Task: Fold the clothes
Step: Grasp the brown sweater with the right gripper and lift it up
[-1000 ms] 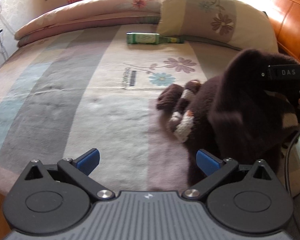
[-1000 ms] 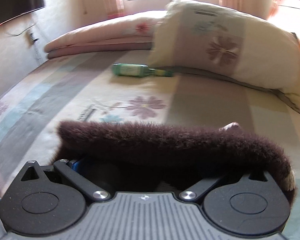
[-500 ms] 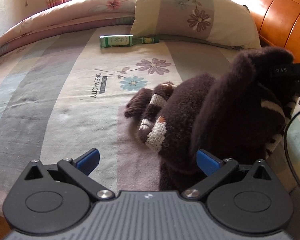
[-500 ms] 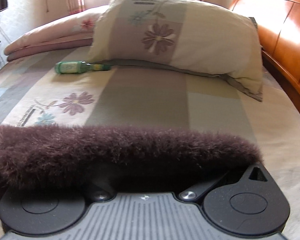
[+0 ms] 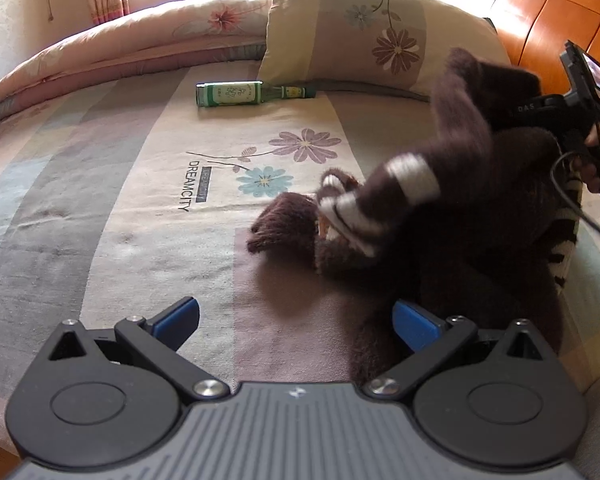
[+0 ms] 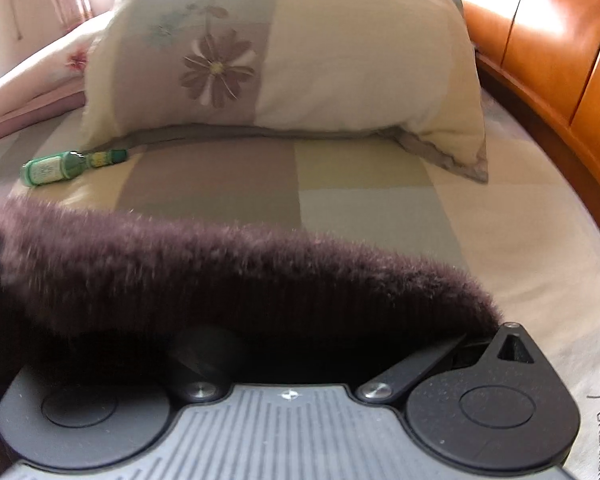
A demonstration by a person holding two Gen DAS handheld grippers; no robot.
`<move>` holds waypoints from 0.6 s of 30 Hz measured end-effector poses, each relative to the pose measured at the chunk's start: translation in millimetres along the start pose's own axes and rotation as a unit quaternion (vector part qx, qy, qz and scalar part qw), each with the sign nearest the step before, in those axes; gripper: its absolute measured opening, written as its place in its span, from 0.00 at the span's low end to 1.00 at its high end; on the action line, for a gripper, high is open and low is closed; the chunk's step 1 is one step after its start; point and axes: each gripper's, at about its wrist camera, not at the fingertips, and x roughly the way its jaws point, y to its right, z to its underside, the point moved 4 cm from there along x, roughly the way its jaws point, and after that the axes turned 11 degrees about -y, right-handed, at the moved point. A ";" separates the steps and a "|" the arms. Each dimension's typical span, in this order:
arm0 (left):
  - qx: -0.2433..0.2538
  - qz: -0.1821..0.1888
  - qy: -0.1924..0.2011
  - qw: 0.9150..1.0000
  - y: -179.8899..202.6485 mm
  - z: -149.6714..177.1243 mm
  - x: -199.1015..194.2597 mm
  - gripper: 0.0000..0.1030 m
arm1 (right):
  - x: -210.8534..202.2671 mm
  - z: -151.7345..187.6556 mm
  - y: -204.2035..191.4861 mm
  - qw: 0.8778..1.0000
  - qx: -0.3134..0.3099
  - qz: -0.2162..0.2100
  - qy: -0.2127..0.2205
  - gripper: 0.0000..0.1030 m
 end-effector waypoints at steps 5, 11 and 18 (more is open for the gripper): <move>0.008 0.004 0.005 1.000 4.0 3.6 0.1 0.99 | -11.9 15.0 -4.1 1.000 -0.013 -0.003 0.003 1.00; -0.006 0.012 0.052 0.999 1.4 9.5 -9.9 0.99 | -71.1 60.8 -24.7 0.997 -0.043 -0.050 0.027 1.00; 0.019 0.098 0.069 0.993 2.7 22.7 -13.2 0.99 | -133.8 144.0 -56.7 0.991 -0.073 -0.103 0.043 1.00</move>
